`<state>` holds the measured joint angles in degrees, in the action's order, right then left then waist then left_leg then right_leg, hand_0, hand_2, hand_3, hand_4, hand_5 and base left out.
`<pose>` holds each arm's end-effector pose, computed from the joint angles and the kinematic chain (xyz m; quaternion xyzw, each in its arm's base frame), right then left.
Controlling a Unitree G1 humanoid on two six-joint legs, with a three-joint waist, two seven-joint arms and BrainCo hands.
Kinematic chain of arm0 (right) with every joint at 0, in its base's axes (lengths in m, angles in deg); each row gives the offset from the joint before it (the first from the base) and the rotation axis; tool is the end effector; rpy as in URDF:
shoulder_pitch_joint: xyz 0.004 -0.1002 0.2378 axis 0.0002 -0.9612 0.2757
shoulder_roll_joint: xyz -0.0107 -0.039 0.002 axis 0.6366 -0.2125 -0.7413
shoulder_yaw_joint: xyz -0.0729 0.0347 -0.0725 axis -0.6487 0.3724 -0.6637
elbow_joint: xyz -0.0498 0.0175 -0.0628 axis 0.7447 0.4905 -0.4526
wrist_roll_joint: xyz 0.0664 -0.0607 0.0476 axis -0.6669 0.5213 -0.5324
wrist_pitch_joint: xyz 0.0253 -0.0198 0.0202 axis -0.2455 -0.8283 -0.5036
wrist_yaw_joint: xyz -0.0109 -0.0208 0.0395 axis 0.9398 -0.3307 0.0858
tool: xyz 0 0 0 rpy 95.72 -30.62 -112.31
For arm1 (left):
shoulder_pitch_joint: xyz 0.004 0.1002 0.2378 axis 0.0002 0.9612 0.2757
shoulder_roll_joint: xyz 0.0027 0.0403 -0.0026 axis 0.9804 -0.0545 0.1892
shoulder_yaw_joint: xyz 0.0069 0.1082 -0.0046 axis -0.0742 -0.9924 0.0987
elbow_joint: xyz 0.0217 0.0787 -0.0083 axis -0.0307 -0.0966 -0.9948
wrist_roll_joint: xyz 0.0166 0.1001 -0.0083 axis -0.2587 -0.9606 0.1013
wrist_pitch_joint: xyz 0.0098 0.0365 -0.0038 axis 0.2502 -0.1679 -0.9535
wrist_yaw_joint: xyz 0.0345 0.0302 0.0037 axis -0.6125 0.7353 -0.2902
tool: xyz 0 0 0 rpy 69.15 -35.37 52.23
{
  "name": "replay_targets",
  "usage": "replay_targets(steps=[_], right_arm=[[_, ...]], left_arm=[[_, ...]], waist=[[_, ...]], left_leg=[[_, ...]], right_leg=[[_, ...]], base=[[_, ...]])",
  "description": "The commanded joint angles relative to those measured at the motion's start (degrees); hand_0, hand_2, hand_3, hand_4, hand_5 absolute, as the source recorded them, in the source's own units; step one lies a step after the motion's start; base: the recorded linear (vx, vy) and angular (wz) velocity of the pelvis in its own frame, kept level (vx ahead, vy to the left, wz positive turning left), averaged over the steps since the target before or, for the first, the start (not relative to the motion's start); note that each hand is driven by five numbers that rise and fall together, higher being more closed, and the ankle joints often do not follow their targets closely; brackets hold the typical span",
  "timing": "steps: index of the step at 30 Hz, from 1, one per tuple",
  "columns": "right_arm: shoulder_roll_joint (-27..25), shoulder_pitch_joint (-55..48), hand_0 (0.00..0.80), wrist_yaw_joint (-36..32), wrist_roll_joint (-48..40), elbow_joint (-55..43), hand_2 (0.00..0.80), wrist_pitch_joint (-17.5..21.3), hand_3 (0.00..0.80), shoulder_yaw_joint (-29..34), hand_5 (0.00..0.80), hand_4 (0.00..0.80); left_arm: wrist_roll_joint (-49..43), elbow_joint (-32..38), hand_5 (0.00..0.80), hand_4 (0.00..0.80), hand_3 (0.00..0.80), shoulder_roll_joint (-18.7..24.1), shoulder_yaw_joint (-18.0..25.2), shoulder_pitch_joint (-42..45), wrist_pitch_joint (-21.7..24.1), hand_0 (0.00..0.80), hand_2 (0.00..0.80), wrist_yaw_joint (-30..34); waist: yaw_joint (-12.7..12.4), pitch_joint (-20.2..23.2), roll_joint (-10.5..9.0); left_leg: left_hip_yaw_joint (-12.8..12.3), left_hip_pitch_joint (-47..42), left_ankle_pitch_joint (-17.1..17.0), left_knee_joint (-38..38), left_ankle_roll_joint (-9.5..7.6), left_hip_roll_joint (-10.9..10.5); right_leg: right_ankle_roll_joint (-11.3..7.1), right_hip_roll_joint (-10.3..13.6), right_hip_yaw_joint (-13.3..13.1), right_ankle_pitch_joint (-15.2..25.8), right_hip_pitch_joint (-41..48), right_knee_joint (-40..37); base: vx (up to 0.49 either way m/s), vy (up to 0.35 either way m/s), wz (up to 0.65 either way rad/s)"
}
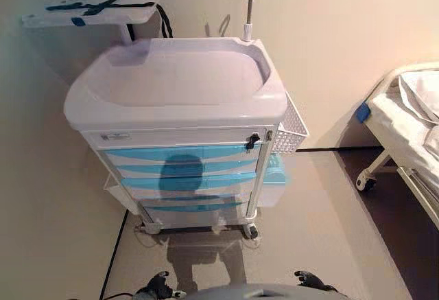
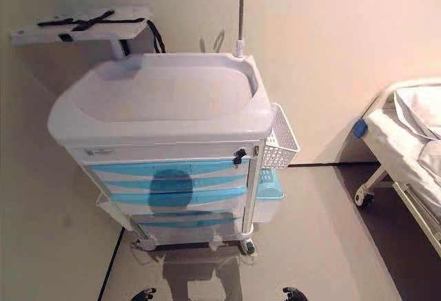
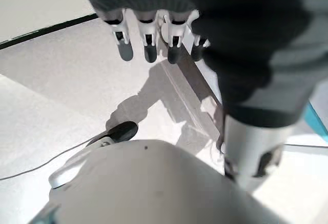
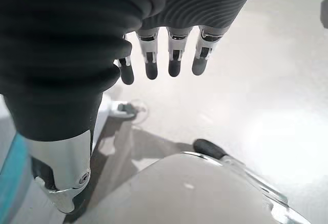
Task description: Open the drawer and pick up the medicine
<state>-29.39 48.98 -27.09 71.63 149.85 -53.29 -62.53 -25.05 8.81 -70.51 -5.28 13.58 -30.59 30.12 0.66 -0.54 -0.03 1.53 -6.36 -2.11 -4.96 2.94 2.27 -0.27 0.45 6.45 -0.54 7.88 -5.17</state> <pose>0.0604 -0.2085 -0.1267 -0.1995 0.5617 0.0695 0.7999 0.0581 0.2123 -0.1261 0.2399 0.5545 -0.0932 0.7914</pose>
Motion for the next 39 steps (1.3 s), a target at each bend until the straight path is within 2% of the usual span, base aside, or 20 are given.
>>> replay_targets(steps=[1, 19, 25, 33, 35, 39], right_arm=[[0.7, 2.9, 0.0, 0.6, 0.7, 2.1, 0.0, 1.2, 0.0, -2.0, 0.0, 0.0], [0.8, 2.4, 0.0, 0.8, 0.7, 2.3, 0.0, 1.3, 0.0, -1.6, 0.0, 0.0], [0.7, 2.5, 0.0, 0.7, 0.8, 2.1, 0.0, 1.2, 0.0, -1.6, 0.0, 0.0], [-0.2, 4.5, 0.0, 0.7, 1.3, 0.6, 0.0, 1.1, 0.0, -2.6, 0.0, 0.0], [-0.6, 6.0, 0.0, 0.9, 1.4, -0.4, 0.0, 1.4, 0.0, -3.4, 0.0, 0.0], [-0.8, 7.9, 0.0, 1.3, 1.0, -1.6, 0.0, 1.6, 0.0, -4.2, 0.0, 0.0]], left_arm=[[-2.1, -3.3, 0.0, 0.0, 0.0, -2.8, -2.1, -2.3, 1.2, 0.0, 0.0, 0.0], [0.5, -3.3, 0.0, 0.0, 0.0, -2.8, -0.4, -2.0, 1.3, 0.0, 0.0, 0.0], [2.7, -2.9, 0.0, 0.0, 0.0, -2.4, 1.5, -2.3, 1.3, 0.0, 0.0, -0.7], [6.2, -2.2, 0.0, 0.0, 0.0, -1.5, 3.8, -4.6, 1.4, 0.0, 0.0, -1.6], [9.1, -1.4, 0.0, 0.0, 0.0, -1.0, 5.0, -6.3, 1.6, 0.0, 0.0, -2.4], [11.5, -1.1, 0.0, 0.0, 0.0, -0.7, 5.6, -8.5, 1.8, 0.0, 0.0, -3.3]], waist=[[0.0, -0.7, -2.66], [0.0, -0.7, -2.89], [-0.1, -1.5, -2.95], [-0.6, -5.3, -3.06], [-0.7, -7.8, -3.07], [-0.8, -10.3, -3.32]], left_leg=[[-0.7, -0.7, 3.6, 0.0, -3.11, -4.3], [-0.5, -0.6, 3.7, 0.0, -3.23, -4.5], [-0.6, -0.1, 3.7, 0.2, -3.74, -4.7], [-0.7, 4.3, 4.4, 4.4, -4.96, -6.1], [-0.9, 7.1, 4.6, 6.7, -5.48, -6.8], [-1.3, 11.4, 4.6, 9.9, -5.71, -7.8]], right_leg=[[-5.72, 2.6, 0.3, 3.4, -2.4, 0.4], [-5.75, 2.8, 0.3, 3.4, -2.6, 0.7], [-5.81, 3.1, -0.3, 3.3, -3.9, 2.2], [-5.36, 4.2, -1.1, 2.1, -9.3, 8.1], [-5.36, 4.6, -1.4, 1.4, -13.0, 12.0], [-4.99, 5.4, -1.4, 0.7, -17.9, 16.5]], base=[[0.0, 0.0, 0.0], [0.0, 0.0, 0.0], [-0.004, 0.003, -0.01], [-0.065, 0.033, -0.1], [-0.18, 0.065, -0.03], [-0.159, 0.044, 0.01]])
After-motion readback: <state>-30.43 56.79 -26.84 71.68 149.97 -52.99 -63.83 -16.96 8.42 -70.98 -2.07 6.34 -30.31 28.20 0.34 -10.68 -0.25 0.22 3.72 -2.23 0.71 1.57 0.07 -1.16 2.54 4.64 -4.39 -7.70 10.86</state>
